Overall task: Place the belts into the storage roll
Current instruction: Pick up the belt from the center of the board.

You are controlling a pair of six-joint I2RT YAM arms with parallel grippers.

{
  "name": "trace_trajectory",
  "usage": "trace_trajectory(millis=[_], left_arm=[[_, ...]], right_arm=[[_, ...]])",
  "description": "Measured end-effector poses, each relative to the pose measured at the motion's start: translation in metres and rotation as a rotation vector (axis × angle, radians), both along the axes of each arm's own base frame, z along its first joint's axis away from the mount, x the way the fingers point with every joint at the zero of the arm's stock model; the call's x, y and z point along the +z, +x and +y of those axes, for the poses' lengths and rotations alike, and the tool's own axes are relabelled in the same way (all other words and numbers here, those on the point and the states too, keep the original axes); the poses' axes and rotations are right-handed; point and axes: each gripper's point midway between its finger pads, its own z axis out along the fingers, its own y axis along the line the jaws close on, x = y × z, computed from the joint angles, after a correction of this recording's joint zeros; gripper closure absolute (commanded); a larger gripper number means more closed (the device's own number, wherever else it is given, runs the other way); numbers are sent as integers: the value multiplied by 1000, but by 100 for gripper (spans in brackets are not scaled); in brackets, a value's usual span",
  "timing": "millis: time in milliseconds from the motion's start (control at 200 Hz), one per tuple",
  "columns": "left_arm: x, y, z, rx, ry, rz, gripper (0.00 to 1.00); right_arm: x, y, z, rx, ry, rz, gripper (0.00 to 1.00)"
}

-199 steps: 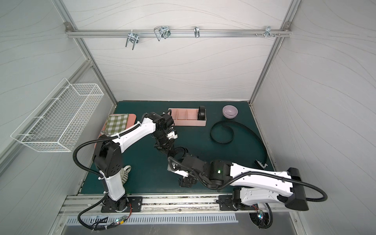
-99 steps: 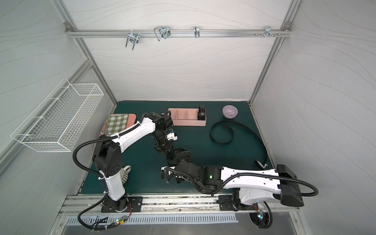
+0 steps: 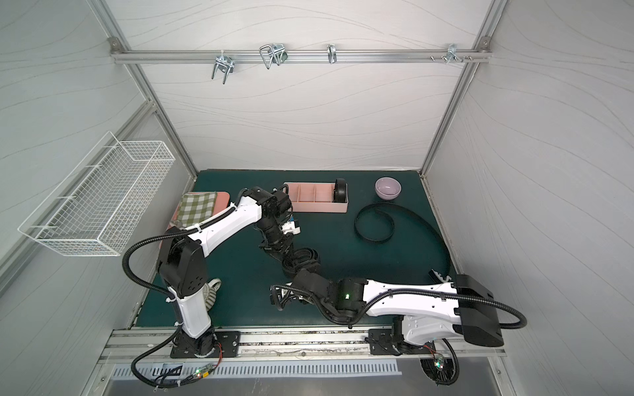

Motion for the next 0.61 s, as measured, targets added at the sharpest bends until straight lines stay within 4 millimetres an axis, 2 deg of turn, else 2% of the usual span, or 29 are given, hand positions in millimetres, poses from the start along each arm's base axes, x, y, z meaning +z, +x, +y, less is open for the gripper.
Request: trace_trajectory(millis=[90, 135, 290, 465, 605], left_arm=[[-1, 0, 0, 0, 3, 0, 100], [-1, 0, 0, 0, 3, 1, 100], [-1, -1, 1, 0, 7, 11, 100], [-1, -1, 1, 0, 7, 11, 100], [-1, 0, 0, 3, 5, 7, 75]], right_arm=[[2, 2, -1, -4, -6, -1, 68], [3, 3, -1, -1, -16, -5, 73], [4, 6, -1, -14, -43, 9, 75], [3, 8, -1, -22, -49, 16, 80], [3, 9, -3, -32, -47, 42, 83]])
